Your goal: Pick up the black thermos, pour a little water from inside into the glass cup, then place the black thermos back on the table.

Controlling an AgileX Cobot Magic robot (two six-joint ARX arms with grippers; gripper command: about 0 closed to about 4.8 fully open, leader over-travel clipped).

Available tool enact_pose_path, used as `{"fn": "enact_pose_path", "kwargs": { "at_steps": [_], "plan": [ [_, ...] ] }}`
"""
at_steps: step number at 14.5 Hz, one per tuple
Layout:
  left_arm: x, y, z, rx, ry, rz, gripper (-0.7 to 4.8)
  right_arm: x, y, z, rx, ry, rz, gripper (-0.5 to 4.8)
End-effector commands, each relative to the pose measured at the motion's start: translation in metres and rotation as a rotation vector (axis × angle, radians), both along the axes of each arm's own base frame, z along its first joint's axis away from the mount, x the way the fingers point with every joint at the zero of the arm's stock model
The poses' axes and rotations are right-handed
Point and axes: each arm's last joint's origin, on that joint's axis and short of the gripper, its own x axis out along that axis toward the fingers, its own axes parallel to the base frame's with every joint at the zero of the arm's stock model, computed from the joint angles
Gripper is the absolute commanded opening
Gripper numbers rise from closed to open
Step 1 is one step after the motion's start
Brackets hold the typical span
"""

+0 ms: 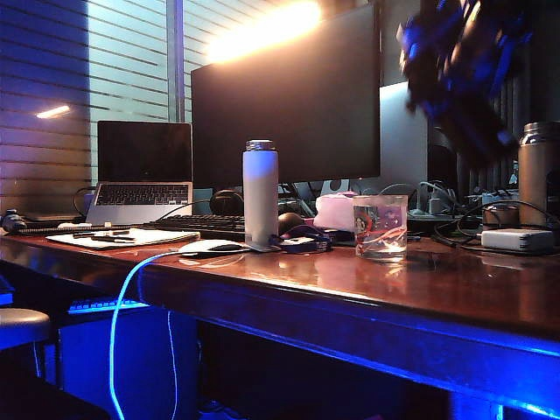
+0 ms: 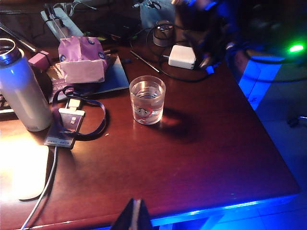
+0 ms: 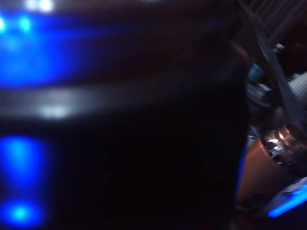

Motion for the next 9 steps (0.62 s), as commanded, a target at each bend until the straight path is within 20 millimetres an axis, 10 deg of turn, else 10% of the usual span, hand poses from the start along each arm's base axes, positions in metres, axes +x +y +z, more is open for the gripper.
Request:
{"fn": "enact_pose_path", "kwargs": {
  "at_steps": [1,9],
  "plan": [
    [-0.001,0.0,0.003,-0.01,-0.014,-0.004,-0.03,-0.02,-0.003,0.01,0.116,-0.068,0.054,0.44],
    [-0.001,0.0,0.003,-0.01,-0.014,-0.004,-0.03,-0.079,-0.012,-0.056,0.342,-0.138,0.193,0.44]
  ]
}}
